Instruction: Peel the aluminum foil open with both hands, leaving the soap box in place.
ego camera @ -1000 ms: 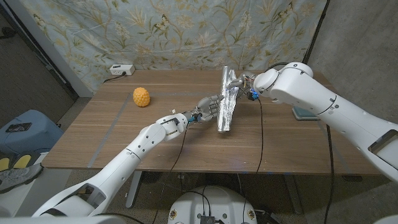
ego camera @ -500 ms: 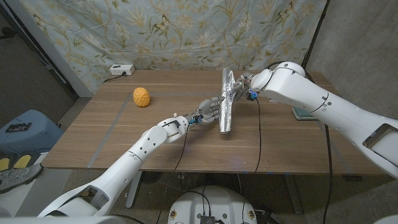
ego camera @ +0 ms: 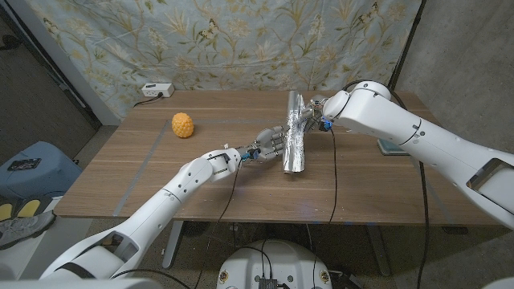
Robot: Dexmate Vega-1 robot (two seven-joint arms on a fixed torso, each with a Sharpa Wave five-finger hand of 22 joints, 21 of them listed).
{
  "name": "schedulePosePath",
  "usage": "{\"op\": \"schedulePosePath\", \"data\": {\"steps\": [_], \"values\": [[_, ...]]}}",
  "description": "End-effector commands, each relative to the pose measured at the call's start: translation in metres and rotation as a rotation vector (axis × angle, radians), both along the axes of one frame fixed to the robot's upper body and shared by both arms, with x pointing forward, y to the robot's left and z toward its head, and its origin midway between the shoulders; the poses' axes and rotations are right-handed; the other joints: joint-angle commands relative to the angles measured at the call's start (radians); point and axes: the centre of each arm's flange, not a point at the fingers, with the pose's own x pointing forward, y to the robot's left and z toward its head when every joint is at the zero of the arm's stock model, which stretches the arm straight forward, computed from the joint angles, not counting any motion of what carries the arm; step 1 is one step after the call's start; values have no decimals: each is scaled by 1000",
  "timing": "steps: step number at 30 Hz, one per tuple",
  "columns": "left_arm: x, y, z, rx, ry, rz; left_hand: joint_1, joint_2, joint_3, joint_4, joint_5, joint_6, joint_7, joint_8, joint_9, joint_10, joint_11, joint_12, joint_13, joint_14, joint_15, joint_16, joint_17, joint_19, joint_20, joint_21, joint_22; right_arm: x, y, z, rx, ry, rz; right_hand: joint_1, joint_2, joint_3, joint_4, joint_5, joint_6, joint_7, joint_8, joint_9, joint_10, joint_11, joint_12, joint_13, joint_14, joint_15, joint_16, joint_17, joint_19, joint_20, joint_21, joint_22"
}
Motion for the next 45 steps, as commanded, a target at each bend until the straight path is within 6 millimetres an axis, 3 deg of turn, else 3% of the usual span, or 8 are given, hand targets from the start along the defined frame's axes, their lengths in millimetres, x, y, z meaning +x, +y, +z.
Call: {"op": "schedulePosePath", "data": {"steps": [1, 8, 15, 23, 45], "values": [[5, 2, -1, 73, -6, -56, -20, -10, -10, 4, -12, -71, 16, -1, -13, -53, 35, -26, -3, -42, 32, -13, 0, -25, 21, -13, -1, 1, -3, 0, 5, 3, 3, 16, -1, 1, 7, -6, 11, 2, 7, 2, 2, -9, 5, 2, 14, -42, 2, 4, -3, -5, 10, 4], [6, 5, 1, 76, -15, -45, -30, -8, -11, 2, -19, -95, 20, 5, -22, -69, 43, -32, -4, -56, 41, -19, -4, -37, 31, -21, -1, 2, -3, 0, 8, 2, 6, 21, 0, -2, 9, -6, 11, 0, 5, 4, 1, -10, 4, 2, 11, -43, -3, 6, -5, -4, 17, 5], [7, 8, 1, 62, -7, -37, -19, -2, -3, -13, -24, -61, 9, 24, -31, -38, 25, -19, -4, -28, 22, -7, -7, -14, 21, -15, -1, 2, -3, 1, 11, 1, -1, 27, 2, -6, 12, -6, 13, -1, 3, 6, 3, -13, 2, -3, 11, -45, -6, 9, -8, -4, 26, 5], [8, 12, 1, 49, 0, -44, -20, -4, 1, -20, -27, -46, -1, 30, -37, -27, 30, -16, -7, -21, 17, -6, -13, -8, 12, -14, -1, -2, -7, 8, 9, -17, -19, 33, 2, -11, 13, -6, 22, -6, 3, 6, 3, -14, 2, -3, 11, -45, -9, 13, -13, -3, 35, 6], [5, 18, -3, 21, 24, -22, -13, -1, 10, -33, -28, 24, -14, 51, -46, 25, 2, -3, -18, 28, -8, 15, -19, 22, -10, -8, -1, -10, -19, 17, 9, -37, -48, 44, 3, -23, 18, -6, 27, -6, -4, 7, 6, -13, 1, -7, 14, -41, -17, 19, -20, -3, 60, 5]]}}
